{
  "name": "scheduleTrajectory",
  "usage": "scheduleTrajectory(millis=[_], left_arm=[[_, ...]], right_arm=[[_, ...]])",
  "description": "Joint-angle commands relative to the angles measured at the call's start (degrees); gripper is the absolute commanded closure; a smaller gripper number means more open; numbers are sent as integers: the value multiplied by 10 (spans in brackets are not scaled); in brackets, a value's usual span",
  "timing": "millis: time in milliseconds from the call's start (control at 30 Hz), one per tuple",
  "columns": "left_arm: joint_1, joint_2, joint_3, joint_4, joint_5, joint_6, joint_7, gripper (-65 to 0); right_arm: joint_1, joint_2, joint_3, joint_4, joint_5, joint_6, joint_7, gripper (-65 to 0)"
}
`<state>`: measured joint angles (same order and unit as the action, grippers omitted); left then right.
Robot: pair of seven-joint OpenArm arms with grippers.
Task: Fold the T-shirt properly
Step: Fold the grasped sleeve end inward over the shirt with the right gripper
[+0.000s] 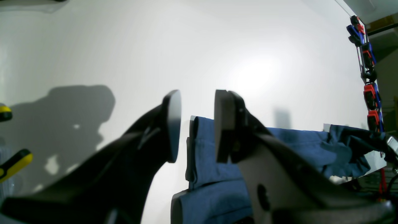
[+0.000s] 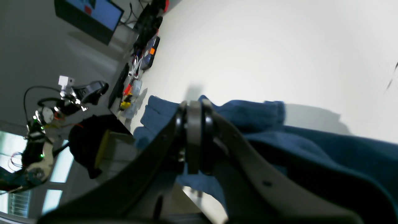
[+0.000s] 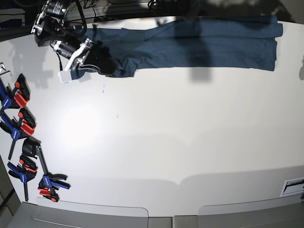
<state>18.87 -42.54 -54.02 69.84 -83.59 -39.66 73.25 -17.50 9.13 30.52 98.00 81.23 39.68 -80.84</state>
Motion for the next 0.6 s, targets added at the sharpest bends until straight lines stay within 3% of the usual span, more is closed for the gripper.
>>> scheduleTrajectory(millis=[0, 200, 567], left_arm=[[-1, -18, -6, 8, -14, -3, -13, -164], [-1, -18, -6, 8, -14, -3, -13, -164], [-1, -18, -6, 8, -14, -3, -13, -164]], right_arm=[[2, -5, 1, 10, 19, 3, 8, 0], [-8, -45, -25, 10, 19, 3, 8, 0], [-61, -47, -144, 10, 1, 3, 8, 0]])
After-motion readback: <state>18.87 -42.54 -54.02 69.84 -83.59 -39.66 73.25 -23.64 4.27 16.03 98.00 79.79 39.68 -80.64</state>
